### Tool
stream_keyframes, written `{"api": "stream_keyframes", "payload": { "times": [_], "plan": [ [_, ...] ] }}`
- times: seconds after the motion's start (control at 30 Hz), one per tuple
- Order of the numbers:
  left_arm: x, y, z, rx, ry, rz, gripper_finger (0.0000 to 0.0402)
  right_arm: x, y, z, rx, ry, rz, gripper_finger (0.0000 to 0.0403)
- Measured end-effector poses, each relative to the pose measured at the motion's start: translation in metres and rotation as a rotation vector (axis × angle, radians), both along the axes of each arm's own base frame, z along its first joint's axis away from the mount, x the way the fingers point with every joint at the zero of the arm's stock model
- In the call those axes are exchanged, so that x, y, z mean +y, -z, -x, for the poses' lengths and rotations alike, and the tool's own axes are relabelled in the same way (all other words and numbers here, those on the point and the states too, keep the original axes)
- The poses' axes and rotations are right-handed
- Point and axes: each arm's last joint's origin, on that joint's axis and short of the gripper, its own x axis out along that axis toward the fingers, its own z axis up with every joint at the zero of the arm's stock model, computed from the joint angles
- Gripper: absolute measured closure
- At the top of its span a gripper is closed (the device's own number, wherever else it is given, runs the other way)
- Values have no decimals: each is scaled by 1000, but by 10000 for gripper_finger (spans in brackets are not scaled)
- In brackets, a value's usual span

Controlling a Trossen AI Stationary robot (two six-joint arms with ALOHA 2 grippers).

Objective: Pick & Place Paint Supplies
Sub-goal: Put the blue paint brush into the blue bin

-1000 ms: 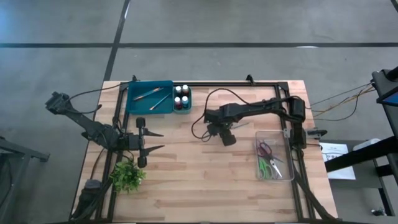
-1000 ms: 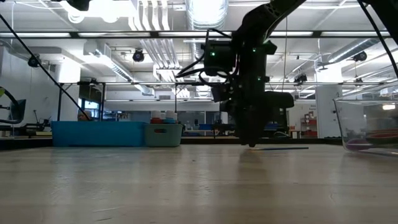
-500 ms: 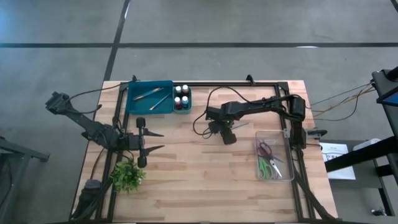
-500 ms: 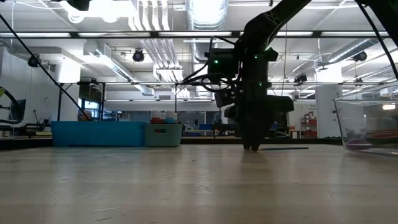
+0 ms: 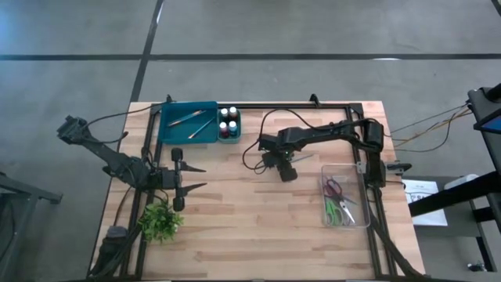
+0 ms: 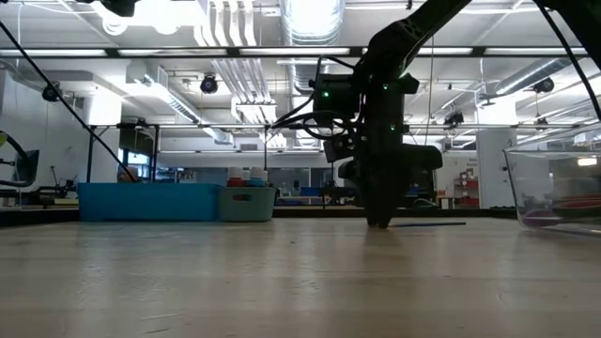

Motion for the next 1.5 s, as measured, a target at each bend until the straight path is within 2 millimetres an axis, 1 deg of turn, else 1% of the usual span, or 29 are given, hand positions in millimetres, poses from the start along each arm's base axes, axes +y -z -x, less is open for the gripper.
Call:
{"api": "stream_keyframes", "payload": {
  "times": [0.07, 0.2, 0.3, 0.43, 0.6, 0.7, 0.77, 0.83, 0.9, 1.0, 1.13, 1.23, 1.3, 1.4, 1.5],
  "plan": [
    [0, 0, 0, 0, 0, 0, 219, 0, 1, 0, 2, 1, 0, 311],
    [0, 0, 0, 0, 0, 0, 219, -1, 0, 0, -1, 9, -1, 380],
    [0, 0, 0, 0, 0, 0, 219, -1, -1, 0, -3, 9, 0, 392],
    [0, 0, 0, 0, 0, 0, 219, 0, -8, -1, -9, 14, 5, 395],
    [0, 0, 0, 2, 0, -1, 219, 8, -32, -2, -78, -3, 25, 395],
    [0, 0, 0, 3, 0, -2, 219, 18, -63, -3, -185, -13, 39, 396],
    [0, 0, 0, 3, 0, -2, 219, 24, -80, -1, -243, -23, 45, 396],
    [0, 0, 0, 3, 0, -2, 219, 32, -89, 1, -277, -34, 53, 396],
    [0, 0, 0, 3, 0, -2, 219, 39, -103, 2, -335, -45, 71, 396],
    [0, 1, 0, 6, 4, -4, 219, 52, -129, 4, -466, -77, 80, 396],
    [-3, 2, -3, 8, 45, -2, 219, 72, -152, 6, -606, -129, 79, 395],
    [-7, 3, -9, -2, 68, 3, 219, 84, -171, 10, -708, -167, 77, 395],
    [-11, 6, -15, -3, 68, -15, 219, 89, -177, 12, -741, -184, 76, 395],
    [-15, 14, -29, 11, 57, -75, 219, 92, -181, 13, -763, -193, 74, 395],
    [-14, 24, -47, 12, 12, -111, 219, 96, -187, 14, -809, -206, 76, 395]
  ]
}}
